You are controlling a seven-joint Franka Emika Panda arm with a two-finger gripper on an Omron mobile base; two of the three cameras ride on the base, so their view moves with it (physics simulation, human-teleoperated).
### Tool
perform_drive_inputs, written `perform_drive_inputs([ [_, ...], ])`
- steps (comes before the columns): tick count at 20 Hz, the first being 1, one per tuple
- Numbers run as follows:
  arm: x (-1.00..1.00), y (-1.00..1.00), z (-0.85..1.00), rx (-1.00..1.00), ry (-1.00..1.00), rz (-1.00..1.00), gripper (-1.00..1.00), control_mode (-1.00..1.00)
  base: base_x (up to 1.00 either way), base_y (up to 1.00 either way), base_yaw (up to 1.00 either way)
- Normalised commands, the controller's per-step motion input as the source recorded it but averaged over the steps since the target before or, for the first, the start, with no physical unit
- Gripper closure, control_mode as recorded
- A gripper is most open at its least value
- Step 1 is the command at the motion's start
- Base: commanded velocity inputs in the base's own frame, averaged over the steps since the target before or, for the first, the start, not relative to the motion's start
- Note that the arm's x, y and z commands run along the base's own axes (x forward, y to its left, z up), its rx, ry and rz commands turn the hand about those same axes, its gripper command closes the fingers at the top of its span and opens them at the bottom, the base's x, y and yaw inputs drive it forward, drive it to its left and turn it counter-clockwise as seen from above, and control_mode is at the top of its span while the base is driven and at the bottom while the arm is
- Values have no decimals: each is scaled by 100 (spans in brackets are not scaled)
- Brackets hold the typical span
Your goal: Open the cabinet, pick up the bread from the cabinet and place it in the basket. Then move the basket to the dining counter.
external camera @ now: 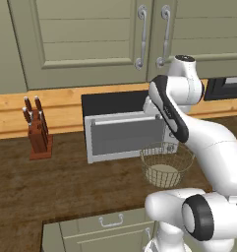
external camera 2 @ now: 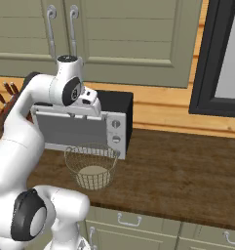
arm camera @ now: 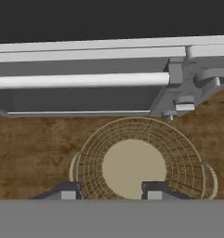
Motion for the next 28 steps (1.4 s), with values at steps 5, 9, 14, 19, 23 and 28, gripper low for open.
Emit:
perform_drive_inputs([
  [5,-13,20,17,1,-29,-1,-100,-100,0,0,0],
  [9,9,13,78,-6,-45,-1,-100,-100,0,0,0],
  [14,2,13,100,-27,-35,-3,-100,-100,0,0,0],
  [19,-3,-4,100,-6,-29,-15,-100,-100,0,0,0],
  [23,29,-19,100,15,-14,-17,-100,-100,0,0,0],
  [28,6,-24,18,55,-4,-9,-100,-100,0,0,0],
])
